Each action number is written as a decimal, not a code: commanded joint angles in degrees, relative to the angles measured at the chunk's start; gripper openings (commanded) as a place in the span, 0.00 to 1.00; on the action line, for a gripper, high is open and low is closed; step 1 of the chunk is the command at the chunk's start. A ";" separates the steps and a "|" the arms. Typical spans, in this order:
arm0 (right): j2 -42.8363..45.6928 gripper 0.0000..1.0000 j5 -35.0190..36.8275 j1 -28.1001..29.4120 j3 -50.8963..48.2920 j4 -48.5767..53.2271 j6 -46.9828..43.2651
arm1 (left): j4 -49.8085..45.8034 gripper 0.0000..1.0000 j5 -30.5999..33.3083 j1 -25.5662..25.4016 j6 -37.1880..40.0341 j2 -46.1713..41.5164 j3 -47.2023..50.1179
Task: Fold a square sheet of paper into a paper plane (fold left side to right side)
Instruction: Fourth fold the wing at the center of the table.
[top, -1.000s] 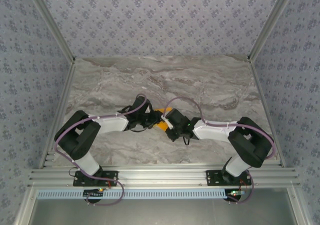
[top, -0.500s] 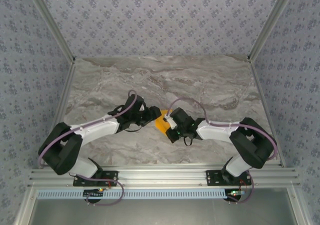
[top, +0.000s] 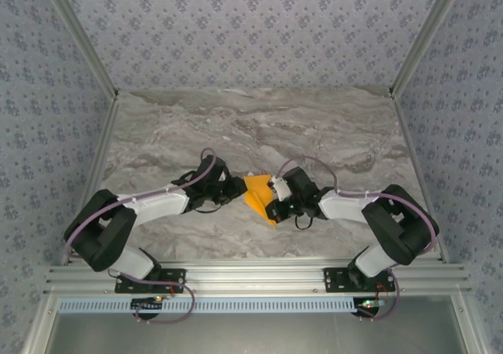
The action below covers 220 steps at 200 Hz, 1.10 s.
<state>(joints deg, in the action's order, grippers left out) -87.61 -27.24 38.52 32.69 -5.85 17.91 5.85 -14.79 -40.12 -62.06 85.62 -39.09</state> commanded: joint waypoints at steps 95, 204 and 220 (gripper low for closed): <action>-1.84 0.00 -10.72 -4.15 -2.54 -6.55 5.65 | 6.41 0.31 -3.54 -1.38 -1.12 8.56 -3.61; -3.70 0.00 -11.60 -5.43 -3.20 -7.52 6.91 | 7.80 0.31 -4.22 -2.07 -1.75 13.91 -5.60; -4.02 0.00 -11.83 -5.60 -3.31 -7.69 7.07 | 7.69 0.32 -4.03 -2.05 -1.75 14.21 -5.56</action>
<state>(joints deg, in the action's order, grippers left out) -90.45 -37.56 33.50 30.04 -12.86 24.05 12.67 -18.46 -41.76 -63.57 98.85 -43.38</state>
